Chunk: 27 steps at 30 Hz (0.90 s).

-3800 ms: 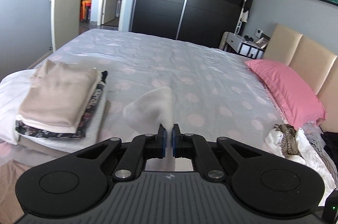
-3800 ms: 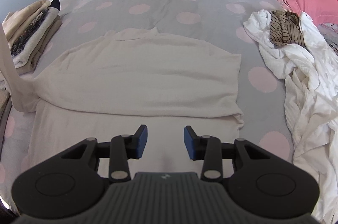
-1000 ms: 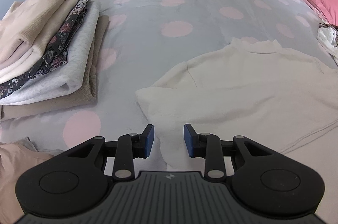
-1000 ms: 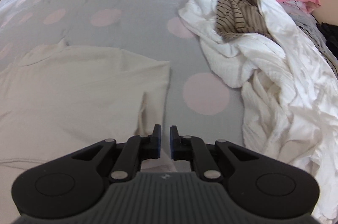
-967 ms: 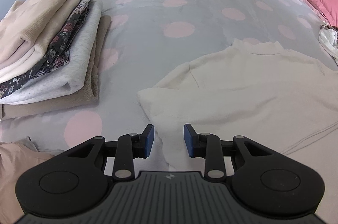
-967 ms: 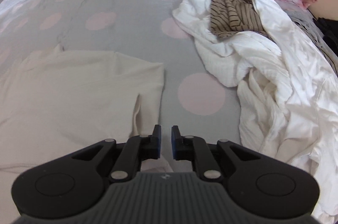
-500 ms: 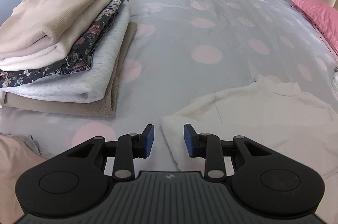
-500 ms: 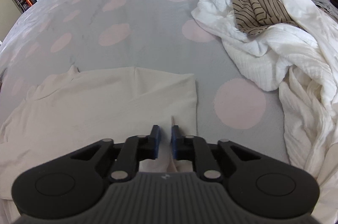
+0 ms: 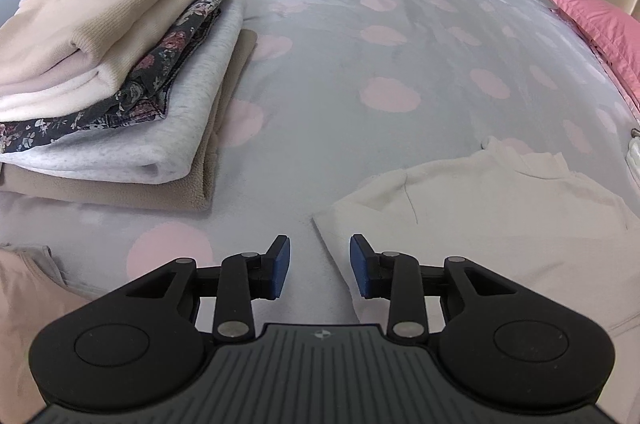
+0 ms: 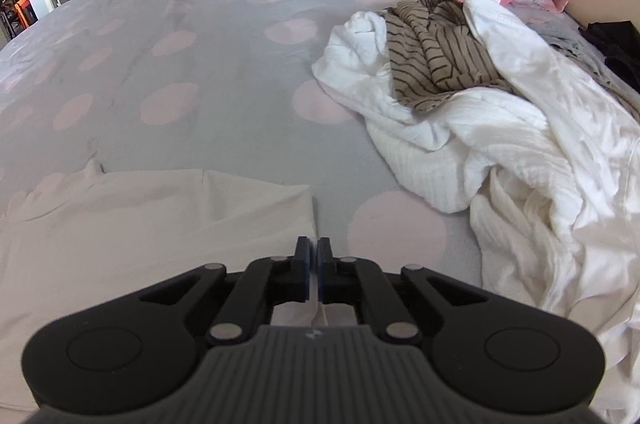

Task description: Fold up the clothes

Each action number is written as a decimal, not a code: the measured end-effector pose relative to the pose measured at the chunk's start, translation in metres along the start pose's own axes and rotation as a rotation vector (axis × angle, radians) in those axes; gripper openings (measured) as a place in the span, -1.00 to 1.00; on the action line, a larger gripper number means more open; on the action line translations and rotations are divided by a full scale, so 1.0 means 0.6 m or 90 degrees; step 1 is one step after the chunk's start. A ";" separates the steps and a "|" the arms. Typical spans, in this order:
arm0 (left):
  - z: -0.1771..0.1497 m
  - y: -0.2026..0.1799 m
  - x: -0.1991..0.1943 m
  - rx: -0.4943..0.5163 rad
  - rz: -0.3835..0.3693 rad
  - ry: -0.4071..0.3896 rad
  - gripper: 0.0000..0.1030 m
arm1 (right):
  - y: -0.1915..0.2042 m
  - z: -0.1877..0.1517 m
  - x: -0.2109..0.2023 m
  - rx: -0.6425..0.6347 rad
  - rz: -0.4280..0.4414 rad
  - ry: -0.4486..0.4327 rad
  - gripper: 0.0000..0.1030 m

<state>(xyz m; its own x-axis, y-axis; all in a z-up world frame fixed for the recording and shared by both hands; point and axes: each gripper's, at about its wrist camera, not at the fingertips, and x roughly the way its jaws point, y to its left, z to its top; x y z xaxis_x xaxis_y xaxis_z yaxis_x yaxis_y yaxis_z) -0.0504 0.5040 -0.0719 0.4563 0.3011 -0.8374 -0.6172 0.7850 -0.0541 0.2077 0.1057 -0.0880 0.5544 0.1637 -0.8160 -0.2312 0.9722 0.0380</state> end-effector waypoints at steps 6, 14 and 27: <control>-0.019 -0.015 0.015 0.024 -0.014 0.022 -0.10 | 0.009 -0.001 -0.015 -0.016 -0.001 -0.013 -0.46; -0.045 -0.014 0.054 0.030 0.033 0.022 -0.25 | 0.023 -0.025 -0.028 -0.067 -0.001 0.011 -0.34; -0.081 -0.021 -0.053 0.090 0.048 -0.036 -0.22 | -0.036 -0.044 -0.079 -0.028 0.052 0.019 -0.28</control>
